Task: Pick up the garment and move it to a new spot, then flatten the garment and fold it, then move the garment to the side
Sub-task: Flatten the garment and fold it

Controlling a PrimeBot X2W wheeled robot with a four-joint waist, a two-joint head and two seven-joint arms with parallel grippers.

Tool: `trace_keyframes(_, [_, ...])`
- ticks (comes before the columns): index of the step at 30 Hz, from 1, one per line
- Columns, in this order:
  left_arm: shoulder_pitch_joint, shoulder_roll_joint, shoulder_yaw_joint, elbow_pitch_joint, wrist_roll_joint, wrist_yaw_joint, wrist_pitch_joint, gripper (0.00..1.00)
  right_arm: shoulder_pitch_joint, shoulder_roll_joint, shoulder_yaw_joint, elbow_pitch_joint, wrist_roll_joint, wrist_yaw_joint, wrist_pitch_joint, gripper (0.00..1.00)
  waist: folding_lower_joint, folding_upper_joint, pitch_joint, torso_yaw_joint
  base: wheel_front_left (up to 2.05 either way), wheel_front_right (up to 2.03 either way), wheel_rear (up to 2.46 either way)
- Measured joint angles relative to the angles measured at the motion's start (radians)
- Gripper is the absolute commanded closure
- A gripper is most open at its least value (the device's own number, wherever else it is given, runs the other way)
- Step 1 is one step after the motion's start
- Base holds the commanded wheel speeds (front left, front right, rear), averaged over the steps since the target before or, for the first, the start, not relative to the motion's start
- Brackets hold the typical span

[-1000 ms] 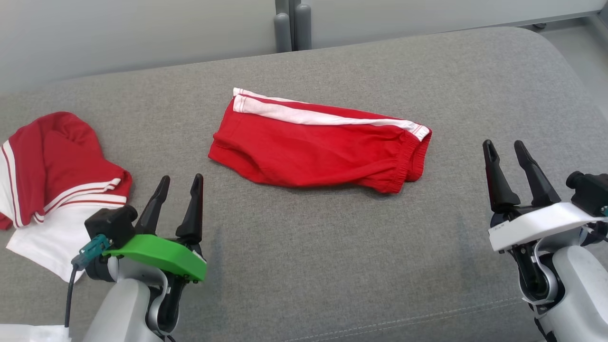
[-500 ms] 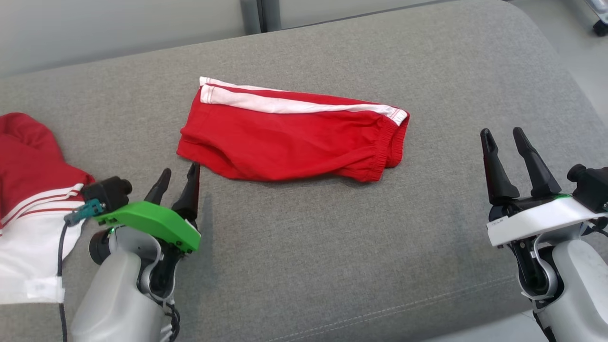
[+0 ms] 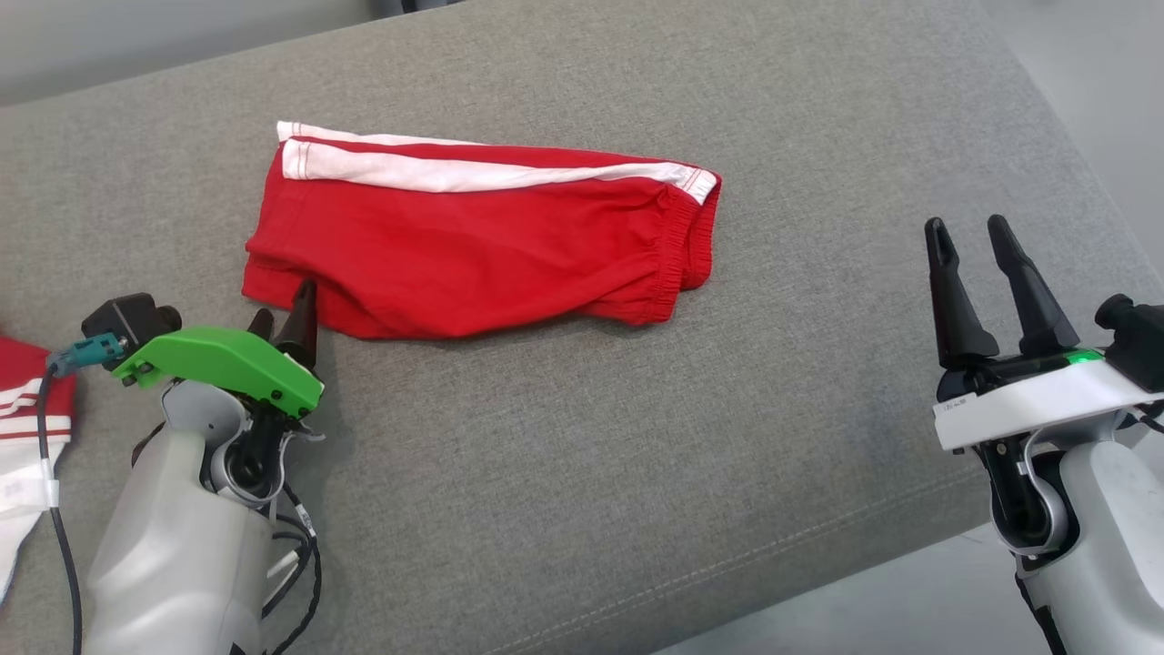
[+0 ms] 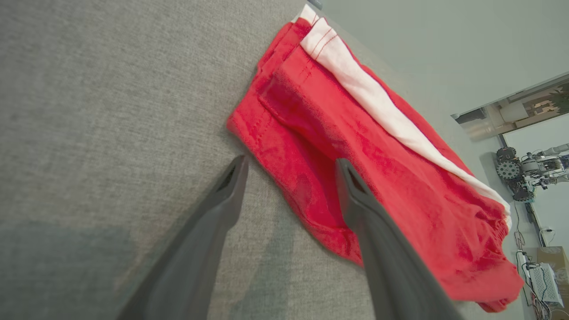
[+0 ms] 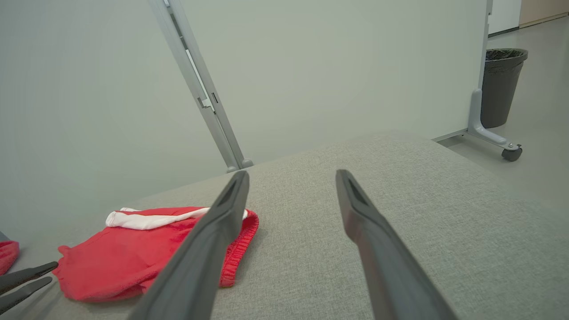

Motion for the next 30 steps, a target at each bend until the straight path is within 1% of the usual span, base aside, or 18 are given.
trace_keyframes(2, [-0.019,0.000,0.003,0.025,-0.003,0.013,0.015,0.00,0.000,0.000,-0.013,0.000,-0.008,0.001,0.000,0.00,0.0000,0.0000,0.008,-0.010,0.00,0.00,0.00])
trace_keyframes(5, [-0.047,0.000,0.019,0.049,-0.015,0.014,0.024,0.00,0.000,0.002,-0.020,0.000,-0.017,0.002,0.000,0.00,0.0000,0.0000,0.017,-0.017,0.00,0.00,0.00])
trace_keyframes(6, [-0.055,0.000,0.026,0.053,-0.030,0.014,0.031,0.00,0.000,0.005,-0.022,0.000,-0.018,0.007,0.000,0.00,0.0000,0.0000,0.018,-0.018,0.00,0.00,0.00])
trace_keyframes(11, [-0.097,-0.003,0.062,0.078,-0.079,0.013,0.034,0.00,0.000,0.008,-0.039,0.000,-0.026,0.011,0.000,0.00,0.0000,0.0000,0.023,-0.018,0.00,0.00,0.00])
trace_keyframes(13, [-0.110,-0.006,0.093,0.090,-0.120,0.013,0.040,0.00,0.000,0.012,-0.041,0.000,-0.030,0.012,0.000,0.00,0.0000,0.0000,0.024,-0.016,0.00,0.00,0.00])
trace_keyframes(17, [-0.130,-0.006,0.111,0.121,-0.132,0.013,0.050,0.00,0.000,0.026,-0.042,0.000,-0.034,0.021,0.000,0.00,0.0000,0.0000,0.029,-0.015,0.00,0.00,0.00])
trace_keyframes(20, [-0.152,-0.004,0.103,0.144,-0.132,0.016,0.075,0.00,0.000,0.029,-0.041,0.000,-0.038,0.025,0.000,0.00,0.0000,0.0000,0.037,-0.016,0.00,0.00,0.00])
trace_keyframes(25, [-0.187,-0.002,0.099,0.169,-0.129,0.017,0.074,0.00,-0.011,0.035,-0.045,0.000,-0.044,0.028,0.000,0.00,0.0000,0.0000,0.050,-0.023,0.00,0.00,0.00])
trace_keyframes(26, [-0.193,-0.002,0.098,0.174,-0.129,0.017,0.074,0.04,-0.013,0.035,-0.048,0.000,-0.047,0.030,0.000,0.00,0.0000,0.0000,0.052,-0.024,0.00,0.00,0.00])
trace_keyframes(27, [-0.198,-0.003,0.098,0.179,-0.129,0.017,0.074,0.55,-0.013,0.035,-0.050,0.000,-0.049,0.032,0.000,0.00,0.0000,0.0000,0.053,-0.024,0.00,0.00,0.00])
trace_keyframes(28, [-0.201,-0.003,0.097,0.184,-0.128,0.017,0.074,0.95,-0.013,0.036,-0.051,0.001,-0.050,0.032,0.000,0.00,0.0000,0.0000,0.054,-0.024,0.00,0.00,0.00])
trace_keyframes(29, [-0.203,-0.003,0.097,0.189,-0.125,0.017,0.074,1.00,-0.013,0.037,-0.053,0.001,-0.050,0.032,0.000,0.00,0.0000,0.0000,0.054,-0.024,0.00,0.00,0.00])
trace_keyframes(30, [-0.205,-0.003,0.096,0.196,-0.125,0.017,0.073,1.00,-0.013,0.038,-0.057,0.001,-0.051,0.032,0.000,0.00,0.0000,0.0000,0.055,-0.023,0.00,0.00,0.00])
